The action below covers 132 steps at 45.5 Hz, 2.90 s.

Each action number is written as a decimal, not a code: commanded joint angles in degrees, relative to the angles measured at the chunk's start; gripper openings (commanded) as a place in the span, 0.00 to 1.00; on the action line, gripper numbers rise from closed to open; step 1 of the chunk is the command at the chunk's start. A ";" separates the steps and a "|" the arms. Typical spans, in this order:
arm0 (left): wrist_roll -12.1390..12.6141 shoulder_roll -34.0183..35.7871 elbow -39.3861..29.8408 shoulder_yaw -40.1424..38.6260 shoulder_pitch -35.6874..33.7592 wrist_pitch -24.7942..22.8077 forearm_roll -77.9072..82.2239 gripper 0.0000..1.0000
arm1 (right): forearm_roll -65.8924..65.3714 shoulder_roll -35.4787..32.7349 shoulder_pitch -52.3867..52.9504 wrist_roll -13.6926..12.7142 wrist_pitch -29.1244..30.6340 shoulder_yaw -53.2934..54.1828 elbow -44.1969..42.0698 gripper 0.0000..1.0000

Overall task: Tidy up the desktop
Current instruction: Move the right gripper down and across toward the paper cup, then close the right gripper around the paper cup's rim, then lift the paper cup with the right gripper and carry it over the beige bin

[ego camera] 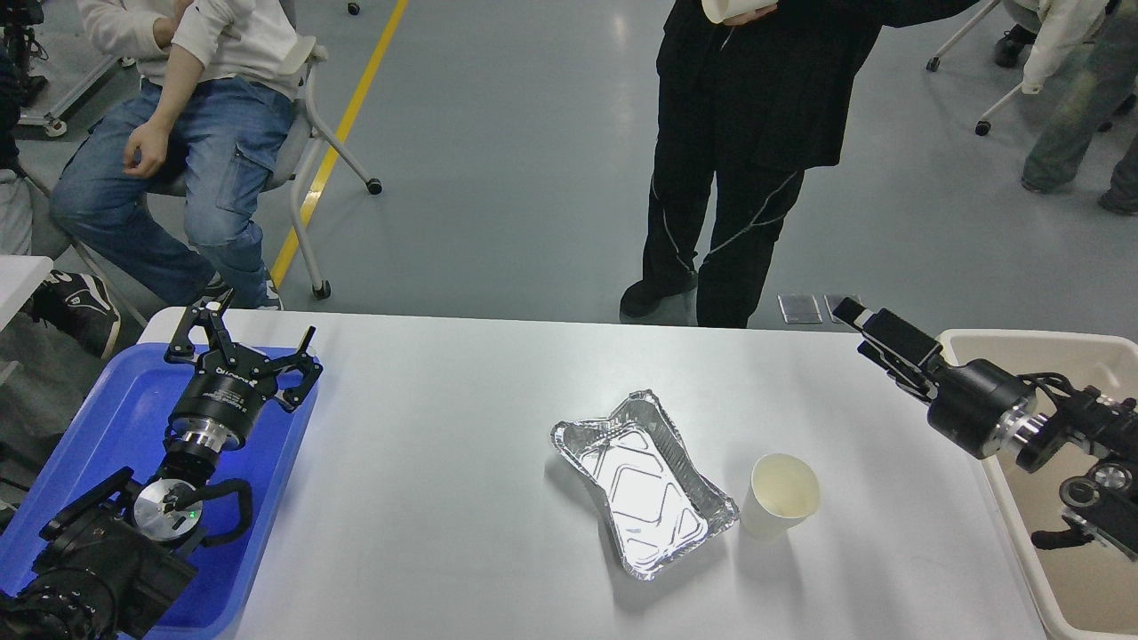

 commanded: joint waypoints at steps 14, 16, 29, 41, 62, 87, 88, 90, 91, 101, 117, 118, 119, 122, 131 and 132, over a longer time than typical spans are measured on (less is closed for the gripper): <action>0.00 -0.01 0.00 0.00 0.00 0.00 0.00 1.00 | -20.29 -9.60 0.67 -6.85 -1.56 -12.87 9.28 1.00; 0.00 -0.01 0.00 0.00 0.00 0.00 0.00 1.00 | -22.05 -9.33 1.02 -6.94 -2.53 -14.71 9.02 1.00; 0.00 -0.01 0.00 0.00 0.00 0.00 0.00 1.00 | -25.67 -5.73 6.37 -6.85 -4.99 -26.58 4.45 1.00; 0.00 -0.01 0.00 0.00 0.00 0.00 0.00 1.00 | -23.91 -1.24 12.27 -7.03 -5.17 -32.04 -0.03 1.00; 0.00 -0.01 0.00 0.00 0.00 0.00 0.00 1.00 | -23.91 6.13 12.71 -7.03 -6.75 -32.56 -8.03 1.00; 0.00 -0.01 0.00 0.00 0.00 0.00 0.00 1.00 | -24.35 7.20 16.05 -7.29 -7.81 -38.45 -9.26 0.00; 0.00 -0.01 0.00 0.00 0.00 0.00 0.00 1.00 | -24.35 7.20 16.13 -7.29 -7.81 -38.37 -9.26 0.00; 0.00 -0.01 0.00 0.00 0.00 0.00 0.00 1.00 | -24.26 7.20 16.31 -7.38 -7.72 -38.37 -9.27 0.00; 0.00 -0.01 0.00 0.00 0.00 0.00 0.00 1.00 | -24.26 7.11 16.48 -7.55 -7.63 -38.37 -9.26 0.00; 0.00 -0.01 0.00 0.00 0.00 0.00 0.00 1.00 | -20.22 5.96 16.66 -8.35 -7.46 -38.28 -8.83 0.00; 0.00 -0.01 0.00 0.00 0.00 0.00 0.00 1.00 | -19.78 4.39 17.80 -8.26 -7.46 -37.93 -7.60 0.00; 0.00 -0.01 0.00 0.00 0.00 0.00 0.00 1.00 | -19.78 3.86 18.24 -8.34 -7.37 -37.93 -6.90 0.00; 0.00 -0.01 0.00 0.00 0.00 0.00 0.00 1.00 | -19.60 3.16 18.68 -8.52 -7.28 -37.93 -6.11 0.00; 0.00 -0.01 0.00 0.00 0.00 0.00 0.00 1.00 | -18.38 0.00 20.09 -8.96 -7.02 -38.36 -2.07 0.00; 0.00 -0.10 0.00 0.00 0.00 0.00 0.00 1.00 | -15.12 -10.20 26.85 -11.25 -0.34 -38.28 7.60 0.00; 0.00 -0.01 0.00 0.00 0.00 0.00 0.00 1.00 | -14.94 -11.25 27.81 -11.25 0.19 -38.28 8.39 0.00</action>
